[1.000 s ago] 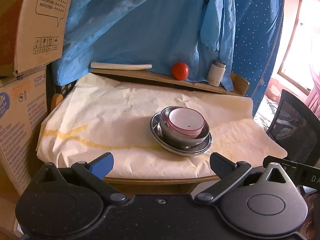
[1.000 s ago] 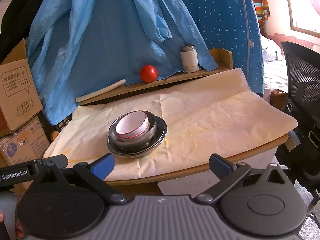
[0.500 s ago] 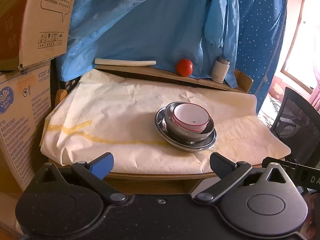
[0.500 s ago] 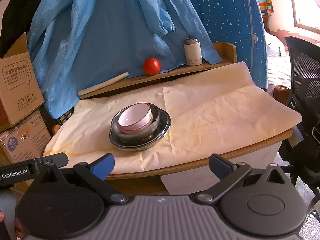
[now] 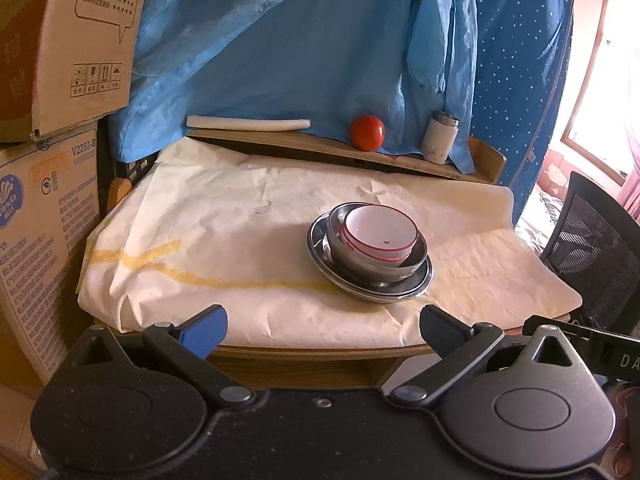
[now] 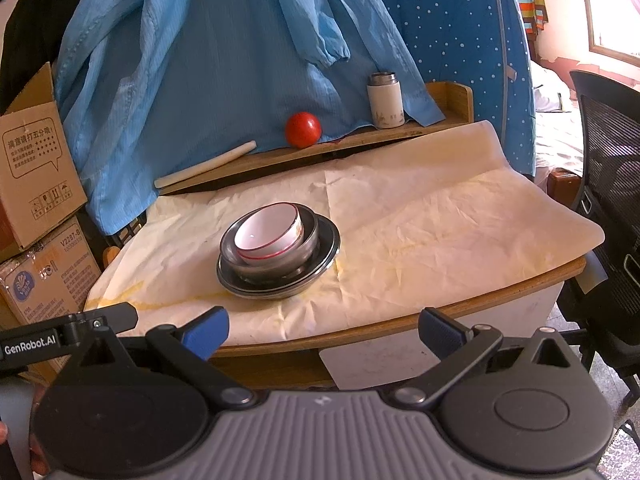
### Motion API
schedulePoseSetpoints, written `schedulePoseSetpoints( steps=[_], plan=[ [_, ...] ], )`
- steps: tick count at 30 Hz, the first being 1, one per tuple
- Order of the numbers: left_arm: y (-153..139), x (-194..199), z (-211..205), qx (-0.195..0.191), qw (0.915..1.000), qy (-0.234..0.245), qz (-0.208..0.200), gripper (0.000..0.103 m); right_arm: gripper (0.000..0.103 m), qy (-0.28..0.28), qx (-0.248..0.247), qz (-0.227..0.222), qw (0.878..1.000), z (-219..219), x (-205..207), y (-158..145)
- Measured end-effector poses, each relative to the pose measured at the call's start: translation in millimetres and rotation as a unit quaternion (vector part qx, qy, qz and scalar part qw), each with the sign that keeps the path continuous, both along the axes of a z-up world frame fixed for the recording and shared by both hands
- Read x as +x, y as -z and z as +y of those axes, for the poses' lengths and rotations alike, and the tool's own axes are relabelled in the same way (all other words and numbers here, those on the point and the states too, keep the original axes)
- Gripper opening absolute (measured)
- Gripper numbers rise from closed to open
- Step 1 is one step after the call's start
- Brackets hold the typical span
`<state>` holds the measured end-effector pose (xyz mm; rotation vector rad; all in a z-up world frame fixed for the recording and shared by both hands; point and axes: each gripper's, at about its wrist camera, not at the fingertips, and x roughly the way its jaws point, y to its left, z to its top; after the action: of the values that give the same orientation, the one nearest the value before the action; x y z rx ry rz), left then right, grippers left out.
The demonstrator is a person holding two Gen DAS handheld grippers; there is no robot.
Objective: Organize plates and bowls
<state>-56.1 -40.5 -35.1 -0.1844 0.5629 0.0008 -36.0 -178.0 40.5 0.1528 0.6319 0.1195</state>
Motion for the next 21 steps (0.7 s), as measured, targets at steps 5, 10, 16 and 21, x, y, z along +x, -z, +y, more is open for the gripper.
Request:
schedulePoseSetpoints(
  steps=[5, 10, 16, 21],
  plan=[
    [0.4, 2.4, -1.0, 0.001, 1.0000, 0.003, 0.001, 0.102, 0.103, 0.001, 0.001, 0.001, 1.000, -1.2, 0.1, 0.4],
    [0.8, 2.9, -1.7, 0.001, 1.0000, 0.004, 0.001, 0.102, 0.103, 0.001, 0.001, 0.001, 1.000, -2.4, 0.5, 1.3],
    [1.0, 2.8, -2.1, 0.000, 1.0000, 0.005, 0.000, 0.102, 0.103, 0.000, 0.001, 0.001, 1.000, -3.3, 0.7, 1.5],
    [2.1, 3.2, -0.5, -0.001, 1.0000, 0.005, 0.001, 0.102, 0.103, 0.000, 0.001, 0.001, 1.000, -2.3, 1.0, 1.4]
  ],
)
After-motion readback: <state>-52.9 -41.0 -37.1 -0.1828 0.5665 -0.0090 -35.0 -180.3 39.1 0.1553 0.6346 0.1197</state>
